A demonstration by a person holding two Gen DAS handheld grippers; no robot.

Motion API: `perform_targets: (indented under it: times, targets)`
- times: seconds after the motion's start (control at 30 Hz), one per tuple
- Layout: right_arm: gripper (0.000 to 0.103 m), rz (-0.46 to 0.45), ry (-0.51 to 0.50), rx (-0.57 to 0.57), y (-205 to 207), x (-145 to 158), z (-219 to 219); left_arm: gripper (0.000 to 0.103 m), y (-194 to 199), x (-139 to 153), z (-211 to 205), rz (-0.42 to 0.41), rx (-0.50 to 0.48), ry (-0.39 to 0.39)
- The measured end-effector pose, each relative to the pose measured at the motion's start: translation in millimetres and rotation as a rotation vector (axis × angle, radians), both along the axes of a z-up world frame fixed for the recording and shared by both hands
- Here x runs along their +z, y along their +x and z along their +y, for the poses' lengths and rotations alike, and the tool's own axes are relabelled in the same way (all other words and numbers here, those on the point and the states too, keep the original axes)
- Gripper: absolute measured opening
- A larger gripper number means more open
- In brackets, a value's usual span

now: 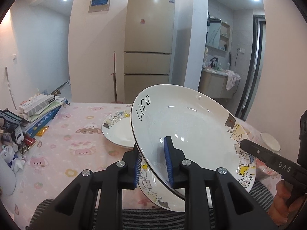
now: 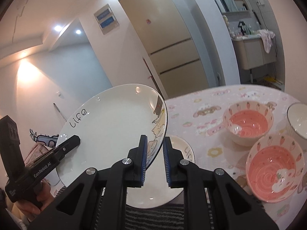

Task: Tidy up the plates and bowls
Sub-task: 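Carry the plate over the other white plate and lower it on top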

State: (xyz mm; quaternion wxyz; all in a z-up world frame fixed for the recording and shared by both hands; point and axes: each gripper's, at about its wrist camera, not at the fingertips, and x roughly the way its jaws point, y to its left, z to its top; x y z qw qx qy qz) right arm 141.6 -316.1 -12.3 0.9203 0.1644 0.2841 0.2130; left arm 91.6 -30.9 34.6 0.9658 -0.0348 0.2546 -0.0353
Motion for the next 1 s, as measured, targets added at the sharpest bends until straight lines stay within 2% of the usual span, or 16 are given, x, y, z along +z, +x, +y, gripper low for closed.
perform_targets:
  times: [0.23,0.43,0.83,1.0]
  targets:
    - [0.016,0.098,-0.050,-0.021,11,-25,0,0.025,24,-42,4,0.134,-0.029,-0.052]
    - [0.018,0.168,-0.076,-0.016,18,-41,7,0.025,37,-63,7,0.223,-0.039,-0.075]
    - [0.018,0.241,-0.110,-0.035,28,-55,8,0.025,48,-81,2,0.296,-0.065,-0.070]
    - [0.018,0.244,-0.117,-0.046,28,-55,7,0.027,47,-83,-1,0.300,-0.072,-0.068]
